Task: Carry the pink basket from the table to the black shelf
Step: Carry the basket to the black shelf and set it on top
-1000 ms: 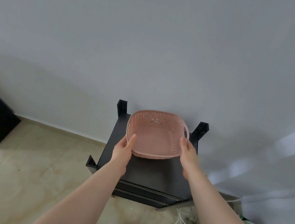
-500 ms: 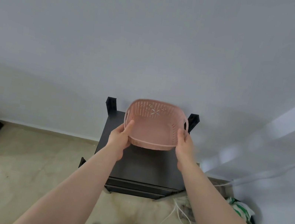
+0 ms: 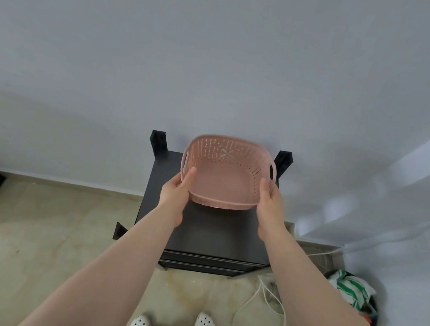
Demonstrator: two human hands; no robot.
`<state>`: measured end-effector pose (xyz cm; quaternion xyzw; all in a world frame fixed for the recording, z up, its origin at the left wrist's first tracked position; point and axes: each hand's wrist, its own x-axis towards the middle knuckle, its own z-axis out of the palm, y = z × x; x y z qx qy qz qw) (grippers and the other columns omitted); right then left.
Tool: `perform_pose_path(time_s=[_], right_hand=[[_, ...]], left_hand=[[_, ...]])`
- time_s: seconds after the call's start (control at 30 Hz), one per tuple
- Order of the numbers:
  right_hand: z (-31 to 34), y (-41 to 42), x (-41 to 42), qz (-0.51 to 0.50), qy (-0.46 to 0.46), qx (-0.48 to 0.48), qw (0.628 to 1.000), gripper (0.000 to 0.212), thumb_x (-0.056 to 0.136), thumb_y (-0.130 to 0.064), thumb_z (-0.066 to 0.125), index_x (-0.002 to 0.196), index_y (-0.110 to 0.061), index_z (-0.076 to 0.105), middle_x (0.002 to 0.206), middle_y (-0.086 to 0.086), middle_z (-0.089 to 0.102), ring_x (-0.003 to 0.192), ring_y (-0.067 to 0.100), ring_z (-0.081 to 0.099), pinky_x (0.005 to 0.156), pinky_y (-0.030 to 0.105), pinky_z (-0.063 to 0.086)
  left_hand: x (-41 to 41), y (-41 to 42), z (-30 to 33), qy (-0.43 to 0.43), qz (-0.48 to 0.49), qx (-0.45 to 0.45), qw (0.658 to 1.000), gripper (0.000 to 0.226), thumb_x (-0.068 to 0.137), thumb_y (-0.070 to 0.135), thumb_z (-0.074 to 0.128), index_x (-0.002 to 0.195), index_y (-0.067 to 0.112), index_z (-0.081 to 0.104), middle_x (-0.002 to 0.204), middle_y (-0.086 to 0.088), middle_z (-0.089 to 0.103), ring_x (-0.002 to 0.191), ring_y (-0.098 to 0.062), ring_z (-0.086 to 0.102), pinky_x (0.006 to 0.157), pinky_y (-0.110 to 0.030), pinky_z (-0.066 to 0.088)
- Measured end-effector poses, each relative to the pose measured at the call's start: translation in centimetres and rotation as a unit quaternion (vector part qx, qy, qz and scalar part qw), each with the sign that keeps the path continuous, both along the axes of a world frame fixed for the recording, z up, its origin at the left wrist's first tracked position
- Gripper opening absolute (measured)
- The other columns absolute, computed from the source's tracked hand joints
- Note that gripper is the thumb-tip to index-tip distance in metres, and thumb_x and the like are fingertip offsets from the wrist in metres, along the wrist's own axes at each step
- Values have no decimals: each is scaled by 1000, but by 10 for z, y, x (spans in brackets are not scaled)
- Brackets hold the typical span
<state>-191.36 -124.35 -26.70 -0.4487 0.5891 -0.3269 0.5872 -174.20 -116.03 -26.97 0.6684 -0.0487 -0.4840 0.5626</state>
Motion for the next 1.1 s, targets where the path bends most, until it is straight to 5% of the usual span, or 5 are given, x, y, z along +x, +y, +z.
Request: perform_pose_path(time_s=[0.27,0.6,0.73,0.9,1.1], right_hand=[[-16,1,-3,9,1,24,1000,46,99,-43,38,137,-19,48,130,-4,56,117,14,49,92,28,35],[-24,12,-3,14,28,18,999,43,100,-38,38,137,-17,45,117,-3,53,107,12,46,89,27,35],[-26,14,-2,11,32,13,999,44,100,-39,38,137,-17,45,117,-3,53,108,13,47,89,28,36],[-27,16,-1,11,41,11,999,44,100,-41,38,137,-18,44,121,-2,52,108,13,45,90,29,36],[-28,16,0,6,41,10,999,45,99,-41,38,137,-19,44,131,2,53,112,15,47,91,29,36]], left_hand=[[-2,3,-20,7,6,9,1000,89,47,72,69,124,28,67,122,3,70,122,-25,59,107,-47,42],[-1,12,-33,-1,7,22,1000,34,71,62,69,94,37,69,114,1,72,114,-26,62,106,-45,44],[-2,12,-34,5,6,33,999,68,52,71,69,109,33,70,117,0,71,117,-27,61,106,-47,44],[-1,12,-40,-6,10,30,999,30,78,57,67,98,35,68,115,-1,72,115,-28,62,106,-47,44],[-1,11,-43,-6,17,38,999,46,81,57,65,117,27,68,119,-1,70,118,-28,60,107,-48,43]])
